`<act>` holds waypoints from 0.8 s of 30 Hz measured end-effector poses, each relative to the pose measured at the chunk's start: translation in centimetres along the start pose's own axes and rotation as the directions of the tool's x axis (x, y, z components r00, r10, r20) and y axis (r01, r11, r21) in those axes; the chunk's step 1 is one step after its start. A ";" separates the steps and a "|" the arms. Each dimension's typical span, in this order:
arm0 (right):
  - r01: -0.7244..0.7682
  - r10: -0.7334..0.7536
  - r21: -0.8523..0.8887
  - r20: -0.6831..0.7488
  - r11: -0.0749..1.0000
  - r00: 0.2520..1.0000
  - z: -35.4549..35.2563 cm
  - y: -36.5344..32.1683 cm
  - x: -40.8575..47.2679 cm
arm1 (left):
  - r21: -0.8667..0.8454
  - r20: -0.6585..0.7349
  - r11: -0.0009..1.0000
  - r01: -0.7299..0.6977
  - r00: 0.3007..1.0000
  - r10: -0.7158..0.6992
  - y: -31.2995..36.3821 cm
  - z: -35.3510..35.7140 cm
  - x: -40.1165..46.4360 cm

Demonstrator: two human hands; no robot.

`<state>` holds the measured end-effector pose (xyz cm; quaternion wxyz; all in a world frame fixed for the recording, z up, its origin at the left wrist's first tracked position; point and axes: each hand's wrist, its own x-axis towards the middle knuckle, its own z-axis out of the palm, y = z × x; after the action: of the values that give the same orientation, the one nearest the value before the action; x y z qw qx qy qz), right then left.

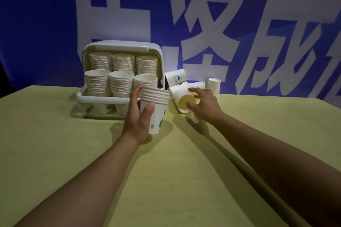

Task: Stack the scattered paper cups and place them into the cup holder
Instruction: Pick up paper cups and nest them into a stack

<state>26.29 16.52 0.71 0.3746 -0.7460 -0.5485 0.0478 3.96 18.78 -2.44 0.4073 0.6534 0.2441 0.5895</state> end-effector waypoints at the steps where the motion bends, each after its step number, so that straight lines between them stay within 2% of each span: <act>1: 0.013 -0.013 -0.019 -0.009 1.000 1.000 0.6 -0.2 0.2 | -0.003 -0.002 1.000 0.000 1.000 0.000 -0.3 -0.3 0.4; 6: 0.033 -0.033 -0.083 0.002 0.996 0.999 3.4 -0.5 1.1 | 0.033 0.087 0.999 0.012 0.996 -0.015 -0.8 0.1 0.5; 8: 0.007 -0.008 -0.044 -0.028 0.999 1.000 3.8 -0.3 1.3 | 0.039 0.109 0.999 0.025 0.994 -0.029 -0.8 0.1 0.4; 11: 0.021 -0.014 0.053 -0.119 0.998 0.993 2.7 -0.8 0.8 | 0.024 0.084 0.998 0.050 0.995 -0.052 -0.9 -0.3 0.6; 13: 0.095 -0.064 0.156 -0.193 0.983 0.979 1.0 -1.4 -0.3 | 0.030 0.099 0.999 0.043 0.994 -0.046 -0.8 -0.3 0.5; 16: 0.197 -0.098 0.415 -0.247 0.888 0.964 -1.5 -2.1 -3.3 | 0.051 0.166 0.998 0.023 0.986 -0.031 -0.5 -0.1 0.2; 18: 0.243 -0.117 0.524 -0.261 0.816 0.958 -2.6 -2.2 -5.2 | 0.076 0.218 0.997 0.009 0.976 -0.026 -0.1 0.0 -0.1; 21: 0.303 -0.170 0.598 -0.269 0.742 0.948 -3.4 -2.7 -6.7 | 0.108 0.290 0.994 -0.021 0.957 -0.011 0.4 0.4 -0.4; 24: 0.334 -0.223 0.597 -0.254 0.729 0.941 -3.9 -3.4 -7.2 | 0.137 0.343 0.991 0.003 0.938 -0.050 1.1 0.5 -0.7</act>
<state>22.69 8.78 3.15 0.6499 -0.4867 -0.5732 0.1106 4.11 17.50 -1.95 0.4068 0.7692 0.2167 0.4427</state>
